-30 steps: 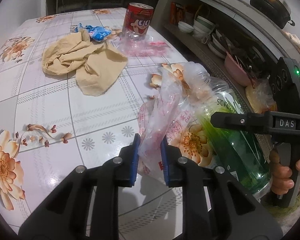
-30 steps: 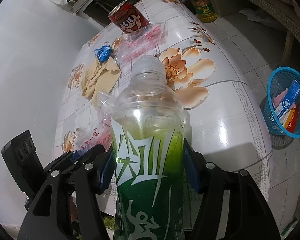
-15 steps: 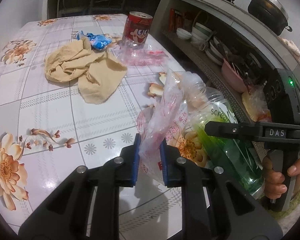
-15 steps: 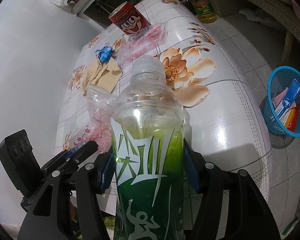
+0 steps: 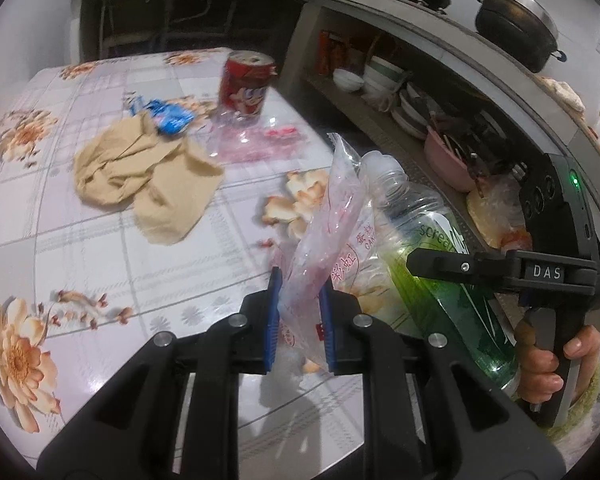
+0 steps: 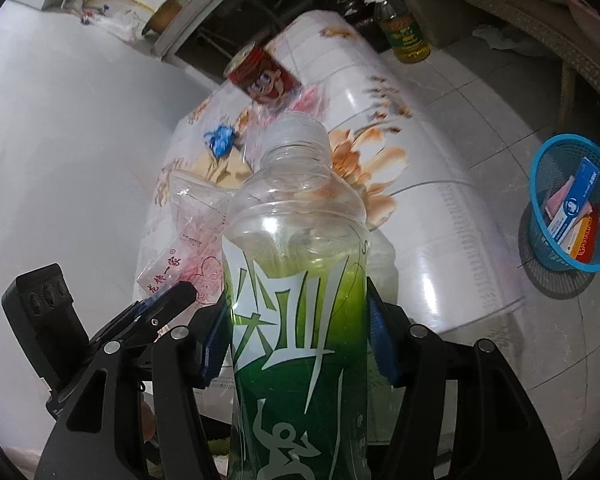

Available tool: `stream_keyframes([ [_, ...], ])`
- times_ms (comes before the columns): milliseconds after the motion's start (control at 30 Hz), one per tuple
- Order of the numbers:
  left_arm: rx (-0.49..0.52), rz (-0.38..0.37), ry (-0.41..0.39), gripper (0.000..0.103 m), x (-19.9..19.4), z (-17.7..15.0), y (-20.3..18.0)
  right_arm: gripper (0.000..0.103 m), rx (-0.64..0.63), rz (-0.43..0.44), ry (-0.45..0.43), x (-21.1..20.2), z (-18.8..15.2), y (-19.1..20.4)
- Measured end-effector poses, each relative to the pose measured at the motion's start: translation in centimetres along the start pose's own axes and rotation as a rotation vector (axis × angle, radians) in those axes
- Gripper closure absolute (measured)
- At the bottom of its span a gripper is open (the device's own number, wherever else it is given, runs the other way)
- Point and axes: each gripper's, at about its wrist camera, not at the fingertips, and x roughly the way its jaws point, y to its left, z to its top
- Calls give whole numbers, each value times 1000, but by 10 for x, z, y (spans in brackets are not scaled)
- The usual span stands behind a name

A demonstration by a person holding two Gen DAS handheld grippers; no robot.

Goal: Collect trash
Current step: 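Lift the bottle and bag and carry both toward the blue wastebasket, then open both tools over the wastebasket to drop the bottle and bag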

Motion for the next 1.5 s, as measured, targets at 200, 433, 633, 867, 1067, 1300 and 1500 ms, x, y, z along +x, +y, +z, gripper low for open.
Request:
stream_keyframes([
  [200,72,-57,-8,87,9,18,-39,45,59,7,-89,-40,-1,-26],
  [433,170,-167,22,87,36,46,-102,45,163,-50,-221,-93,-6,-77],
  [633,240,-249,133,87,90,65,-163,45,303,-105,-297,-126,-14,-143],
  [867,278,-210,371,86,201,67,-213,45,518,-143,-302,-124,-40,-227],
  [1067,316,-74,514,86,300,60,-238,45,610,-143,-275,-105,-48,-269],
  [1300,376,36,548,81,374,63,-257,45,670,-149,-238,-88,-50,-301],
  [1500,324,110,481,44,399,75,-252,45,698,-160,-217,-78,-50,-316],
])
